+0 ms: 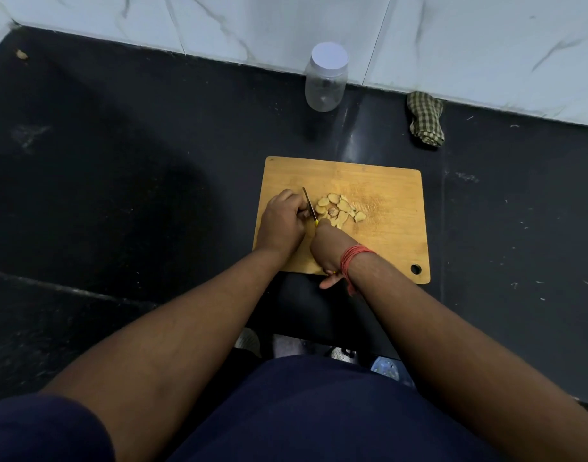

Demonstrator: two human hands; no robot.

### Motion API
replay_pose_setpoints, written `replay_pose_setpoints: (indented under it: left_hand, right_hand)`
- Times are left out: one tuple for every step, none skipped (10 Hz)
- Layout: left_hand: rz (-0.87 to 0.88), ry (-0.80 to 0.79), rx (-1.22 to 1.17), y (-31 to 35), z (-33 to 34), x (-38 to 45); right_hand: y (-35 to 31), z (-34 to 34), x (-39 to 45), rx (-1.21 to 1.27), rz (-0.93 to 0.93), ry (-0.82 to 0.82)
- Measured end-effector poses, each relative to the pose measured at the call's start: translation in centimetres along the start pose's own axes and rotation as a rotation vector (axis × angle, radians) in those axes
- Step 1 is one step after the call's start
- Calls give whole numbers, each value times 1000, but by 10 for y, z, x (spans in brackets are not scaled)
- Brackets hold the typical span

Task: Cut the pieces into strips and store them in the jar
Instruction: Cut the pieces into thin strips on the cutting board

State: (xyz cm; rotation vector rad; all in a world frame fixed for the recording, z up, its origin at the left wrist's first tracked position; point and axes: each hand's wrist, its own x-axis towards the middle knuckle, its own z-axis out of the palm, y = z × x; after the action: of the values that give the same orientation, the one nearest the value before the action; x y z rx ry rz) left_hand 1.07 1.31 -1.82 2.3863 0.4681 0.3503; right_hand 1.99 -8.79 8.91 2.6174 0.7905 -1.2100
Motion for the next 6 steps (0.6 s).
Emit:
replay_pose_setpoints:
  left_hand:
    - [-21,10,-15,2,0,-1]
    - [-44,24,-26,3,0,0]
    - [-60,26,-22,1,2,-1]
    - [-50,23,-1,3,2,-2]
    - [-44,19,15,4,1,-3]
    - [-24,9,27,3,1,-4]
  right_hand:
    - [7,8,1,13,29,1]
    - [21,30,8,610,113,76]
    - [32,46,2,633,99,119]
    - [33,53,-8,809,166,111]
    - [44,63,-16,864,94,2]
    - [56,69,-26,895,17,6]
